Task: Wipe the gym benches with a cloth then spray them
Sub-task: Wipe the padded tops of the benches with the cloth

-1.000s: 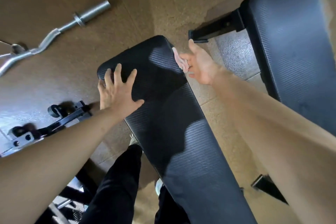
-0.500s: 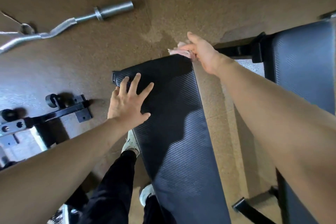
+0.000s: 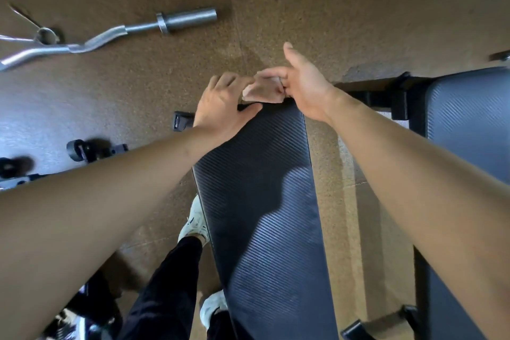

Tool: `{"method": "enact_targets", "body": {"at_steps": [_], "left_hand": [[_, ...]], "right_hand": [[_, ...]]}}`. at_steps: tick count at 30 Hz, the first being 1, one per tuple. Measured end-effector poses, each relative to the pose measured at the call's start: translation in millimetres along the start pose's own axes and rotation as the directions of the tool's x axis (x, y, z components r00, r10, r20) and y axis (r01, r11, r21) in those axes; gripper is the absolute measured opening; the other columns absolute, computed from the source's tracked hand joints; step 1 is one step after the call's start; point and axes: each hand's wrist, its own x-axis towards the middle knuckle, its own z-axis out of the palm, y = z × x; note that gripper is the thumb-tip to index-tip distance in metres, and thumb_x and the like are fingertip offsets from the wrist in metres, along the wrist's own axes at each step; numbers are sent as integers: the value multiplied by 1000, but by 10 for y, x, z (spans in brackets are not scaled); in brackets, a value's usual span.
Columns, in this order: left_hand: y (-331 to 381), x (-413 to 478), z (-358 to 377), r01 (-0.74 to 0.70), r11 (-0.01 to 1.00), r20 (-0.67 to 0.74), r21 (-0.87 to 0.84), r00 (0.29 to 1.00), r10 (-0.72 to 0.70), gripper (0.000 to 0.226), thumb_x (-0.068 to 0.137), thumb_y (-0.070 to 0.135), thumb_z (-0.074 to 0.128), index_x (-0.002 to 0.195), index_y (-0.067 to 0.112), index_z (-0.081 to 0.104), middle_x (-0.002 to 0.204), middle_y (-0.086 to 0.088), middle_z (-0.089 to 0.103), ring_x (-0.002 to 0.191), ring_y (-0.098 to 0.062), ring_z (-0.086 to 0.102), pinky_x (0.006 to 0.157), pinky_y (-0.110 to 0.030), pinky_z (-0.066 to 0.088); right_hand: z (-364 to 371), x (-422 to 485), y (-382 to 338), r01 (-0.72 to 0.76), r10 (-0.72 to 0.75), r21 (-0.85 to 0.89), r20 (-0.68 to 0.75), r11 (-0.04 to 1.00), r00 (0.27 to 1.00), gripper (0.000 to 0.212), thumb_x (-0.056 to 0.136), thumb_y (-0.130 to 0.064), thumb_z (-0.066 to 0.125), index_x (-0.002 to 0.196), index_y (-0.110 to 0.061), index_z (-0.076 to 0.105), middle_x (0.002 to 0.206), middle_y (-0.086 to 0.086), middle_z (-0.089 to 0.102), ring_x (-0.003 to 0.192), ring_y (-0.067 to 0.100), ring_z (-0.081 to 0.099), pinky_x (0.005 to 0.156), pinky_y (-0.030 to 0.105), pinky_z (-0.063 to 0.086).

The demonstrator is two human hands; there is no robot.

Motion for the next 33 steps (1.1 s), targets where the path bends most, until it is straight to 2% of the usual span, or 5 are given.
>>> {"method": "enact_targets", "body": {"at_steps": [3, 12, 19, 29, 33], "left_hand": [[109, 182, 117, 25, 990, 96, -141, 995, -12, 52, 89, 38, 74, 135, 17, 60, 128, -7, 62, 115, -29, 61, 95, -42, 51], [-149, 417, -268, 44, 984, 246, -172, 969, 0, 24, 102, 31, 61, 120, 21, 73, 112, 7, 70, 103, -8, 62, 88, -26, 45], [-238, 565, -273, 159, 969, 473, -189, 879, -52, 24, 103, 33, 59, 114, 17, 72, 140, 1, 62, 129, -19, 55, 103, -37, 41], [-341, 410, -269, 181, 951, 599, -250, 801, 5, 28, 104, 20, 57, 129, 20, 69, 132, 11, 66, 120, -1, 59, 86, 0, 41], [-456, 260, -336, 82, 972, 529, -220, 847, 48, 30, 103, 31, 60, 131, 26, 70, 139, 13, 64, 130, -1, 54, 112, -25, 38]], "right_hand": [[1, -25, 34, 40, -40, 81, -8, 996, 999, 80, 102, -64, 18, 137, -3, 57, 84, -3, 74, 110, 20, 61, 120, 48, 26], [-2, -273, 335, 163, -235, -234, -326, 958, 916, 41, 99, -41, 52, 131, -18, 65, 133, 3, 64, 124, 17, 58, 112, 39, 41], [383, -449, 745, -21, -347, -892, -198, 452, 917, 66, 90, -44, 64, 151, -35, 39, 162, 0, 27, 148, 29, 20, 113, 56, 28], [911, -647, 1034, -139, -341, -904, -291, 405, 894, 83, 88, -41, 70, 156, -38, 22, 167, 9, 4, 150, 44, 8, 110, 63, 31], [1049, -710, 1129, -136, -324, -903, -283, 409, 903, 83, 89, -42, 68, 156, -39, 19, 168, 10, -1, 150, 47, 4, 111, 66, 29]]}}
